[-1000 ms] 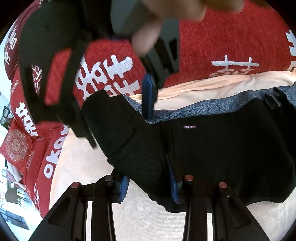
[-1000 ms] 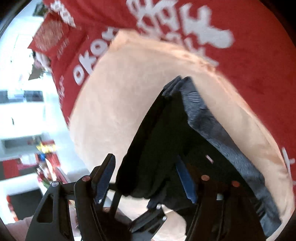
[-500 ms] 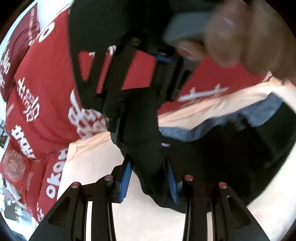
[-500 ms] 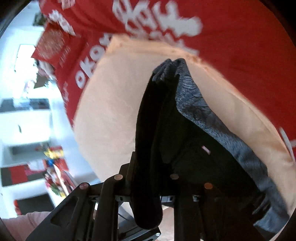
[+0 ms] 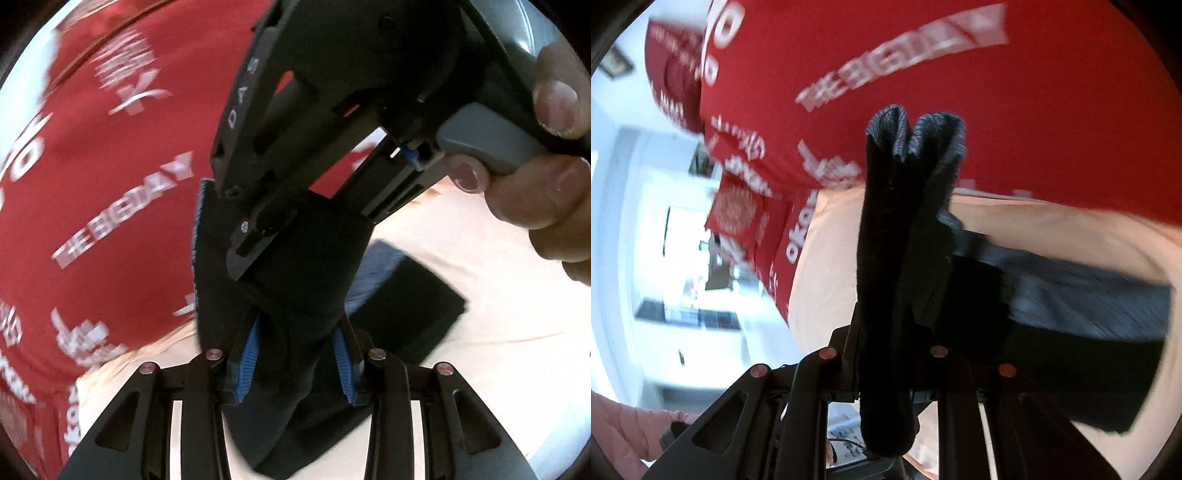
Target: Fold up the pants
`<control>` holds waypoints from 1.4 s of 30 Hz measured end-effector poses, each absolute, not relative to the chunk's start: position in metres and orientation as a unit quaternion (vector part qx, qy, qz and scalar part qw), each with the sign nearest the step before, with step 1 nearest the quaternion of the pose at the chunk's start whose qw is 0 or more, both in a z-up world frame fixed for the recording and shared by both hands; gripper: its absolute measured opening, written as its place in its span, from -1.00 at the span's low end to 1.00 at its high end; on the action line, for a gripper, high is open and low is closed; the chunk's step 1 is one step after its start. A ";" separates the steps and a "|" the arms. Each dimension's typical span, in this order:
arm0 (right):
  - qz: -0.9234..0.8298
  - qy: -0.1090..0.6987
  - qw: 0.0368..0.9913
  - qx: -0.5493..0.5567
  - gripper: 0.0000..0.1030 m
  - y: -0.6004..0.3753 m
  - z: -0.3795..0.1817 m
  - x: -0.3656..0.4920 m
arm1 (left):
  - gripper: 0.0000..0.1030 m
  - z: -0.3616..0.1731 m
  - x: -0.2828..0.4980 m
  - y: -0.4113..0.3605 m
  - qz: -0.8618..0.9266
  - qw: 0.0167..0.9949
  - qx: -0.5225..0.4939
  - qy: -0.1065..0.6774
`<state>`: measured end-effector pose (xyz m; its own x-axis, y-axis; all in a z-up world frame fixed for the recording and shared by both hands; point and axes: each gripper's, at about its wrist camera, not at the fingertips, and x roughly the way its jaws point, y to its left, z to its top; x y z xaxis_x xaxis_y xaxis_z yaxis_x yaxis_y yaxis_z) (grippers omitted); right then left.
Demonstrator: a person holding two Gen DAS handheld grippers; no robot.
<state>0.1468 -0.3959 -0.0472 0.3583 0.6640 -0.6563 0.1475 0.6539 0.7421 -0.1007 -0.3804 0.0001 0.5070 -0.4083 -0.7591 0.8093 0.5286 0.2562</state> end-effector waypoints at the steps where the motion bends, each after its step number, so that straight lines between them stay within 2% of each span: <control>1: 0.163 0.532 0.733 0.392 -0.64 -0.418 -0.055 0.129 | -0.27 -0.009 -0.110 -0.395 -0.386 0.803 0.317 0.326; 6: 0.119 0.522 0.722 0.438 -0.64 -0.479 -0.099 0.076 | -0.27 -0.056 -0.138 -0.438 -0.404 0.767 0.357 0.347; 11: 0.085 0.538 0.693 0.473 -0.63 -0.500 -0.174 0.048 | -0.27 -0.096 -0.151 -0.451 -0.398 0.738 0.394 0.377; 15: 0.077 0.541 0.680 0.489 -0.58 -0.500 -0.202 0.039 | 0.22 -0.093 -0.149 -0.441 -0.393 0.731 0.393 0.396; 19: 0.050 0.547 0.689 0.472 -0.52 -0.502 -0.199 0.031 | 0.27 -0.069 -0.137 -0.413 -0.375 0.744 0.373 0.409; 20: 0.043 0.550 0.695 0.461 -0.52 -0.505 -0.195 0.028 | 0.40 -0.065 -0.131 -0.406 -0.364 0.749 0.368 0.414; 21: 0.035 0.554 0.701 0.447 -0.52 -0.506 -0.190 0.027 | 0.69 -0.059 -0.119 -0.396 -0.340 0.760 0.355 0.425; 22: 0.020 0.561 0.709 0.427 -0.52 -0.506 -0.183 0.026 | 0.74 -0.055 -0.112 -0.389 -0.324 0.769 0.344 0.430; 25: -0.035 0.576 0.730 0.366 -0.49 -0.506 -0.158 0.015 | 0.74 -0.053 -0.081 -0.369 -0.271 0.785 0.317 0.458; 30: -0.016 0.537 0.754 0.379 -0.49 -0.489 -0.123 -0.003 | 0.74 -0.088 -0.039 -0.347 -0.202 0.775 0.289 0.525; 33: 0.000 0.561 0.742 0.368 -0.49 -0.464 -0.135 0.005 | 0.74 -0.101 -0.027 -0.337 -0.190 0.763 0.246 0.567; 38: -0.027 0.590 0.718 0.367 -0.50 -0.457 -0.173 0.015 | 0.74 -0.101 -0.034 -0.337 -0.197 0.758 0.251 0.569; 42: -0.045 0.583 0.717 0.379 -0.50 -0.458 -0.170 0.013 | 0.74 -0.097 -0.032 -0.332 -0.202 0.746 0.255 0.581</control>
<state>0.0128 -0.4580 -0.1698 0.3160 0.3774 -0.8705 0.5076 0.7079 0.4912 -0.0320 -0.3319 -0.0967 0.2423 -0.0061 -0.9702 0.5979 0.7885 0.1444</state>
